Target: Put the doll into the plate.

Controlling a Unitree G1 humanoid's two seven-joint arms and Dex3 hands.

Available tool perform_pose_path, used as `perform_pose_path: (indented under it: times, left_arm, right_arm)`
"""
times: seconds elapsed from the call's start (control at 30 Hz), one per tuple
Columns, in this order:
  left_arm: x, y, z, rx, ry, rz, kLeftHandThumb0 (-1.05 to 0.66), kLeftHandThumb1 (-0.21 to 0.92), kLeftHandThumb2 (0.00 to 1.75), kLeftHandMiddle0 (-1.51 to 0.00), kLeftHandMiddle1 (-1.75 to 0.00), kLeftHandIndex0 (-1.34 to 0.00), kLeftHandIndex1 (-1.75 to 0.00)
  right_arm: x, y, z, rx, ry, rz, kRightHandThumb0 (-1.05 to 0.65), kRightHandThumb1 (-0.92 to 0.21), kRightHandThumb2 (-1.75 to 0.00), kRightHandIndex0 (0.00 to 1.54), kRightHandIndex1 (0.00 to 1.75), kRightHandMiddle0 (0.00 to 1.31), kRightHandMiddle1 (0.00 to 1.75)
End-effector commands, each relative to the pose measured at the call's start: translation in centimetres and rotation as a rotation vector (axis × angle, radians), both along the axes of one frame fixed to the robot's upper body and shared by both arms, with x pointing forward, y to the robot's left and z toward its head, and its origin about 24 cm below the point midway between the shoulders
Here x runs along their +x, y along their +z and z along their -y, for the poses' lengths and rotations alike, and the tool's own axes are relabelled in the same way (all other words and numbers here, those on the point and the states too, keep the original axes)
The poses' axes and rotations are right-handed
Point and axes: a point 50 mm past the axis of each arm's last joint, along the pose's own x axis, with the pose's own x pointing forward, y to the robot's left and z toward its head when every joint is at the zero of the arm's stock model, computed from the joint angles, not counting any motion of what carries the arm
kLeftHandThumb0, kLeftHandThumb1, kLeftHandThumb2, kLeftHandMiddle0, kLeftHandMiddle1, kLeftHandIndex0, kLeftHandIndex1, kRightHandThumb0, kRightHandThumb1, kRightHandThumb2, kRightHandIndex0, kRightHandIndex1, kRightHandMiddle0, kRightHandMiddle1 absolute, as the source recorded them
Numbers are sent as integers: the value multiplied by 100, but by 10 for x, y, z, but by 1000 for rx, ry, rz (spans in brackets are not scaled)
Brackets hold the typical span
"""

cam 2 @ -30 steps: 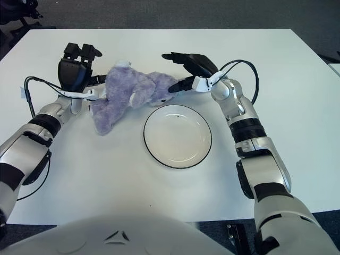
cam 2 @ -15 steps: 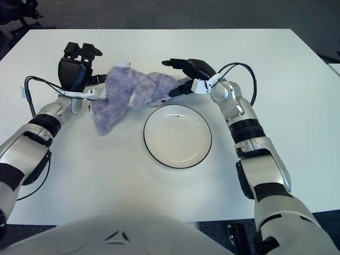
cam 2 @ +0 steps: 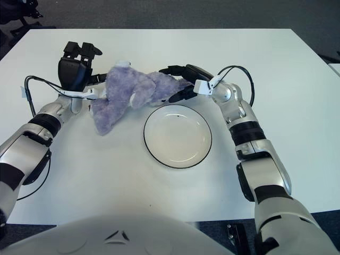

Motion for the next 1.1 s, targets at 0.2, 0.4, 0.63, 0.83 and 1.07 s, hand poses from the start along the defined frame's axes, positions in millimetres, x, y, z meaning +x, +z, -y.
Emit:
perform_pose_path:
  times: [0.2,0.4,0.63,0.83,1.07]
  left_arm:
    - [0,-3,-1,-7,10,-24,0,92,40,-43,-148,-13,-161]
    - [0,-3,0,-6,9,-25,0,92,40,-44,-147,-13,-161]
    - [0,-3,1,-5,8,-24,0,92,40,-44,-147,-13,-161]
    - [0,-4,2,-7,4,-22,0,92,40,-43,-147,-13,-161]
    - [-1,-4,4,-7,-6,-12,-1,92,40,-43,-148,-13,-161]
  right_arm:
    - [-6,4,3,-41,11,-20,-69,-90,-1,42,0,47,1]
    - [-7,2,1,-66,-1,-17,-66,-91,-1,42,0,46,0]
    - [-7,0,0,-82,-10,-12,-64,-92,-2,43,0,46,0]
    - [-6,-5,-1,-98,-28,2,-63,-92,-6,43,0,45,0]
    - [-4,-7,-4,-146,-70,50,-65,-92,-14,43,0,44,0]
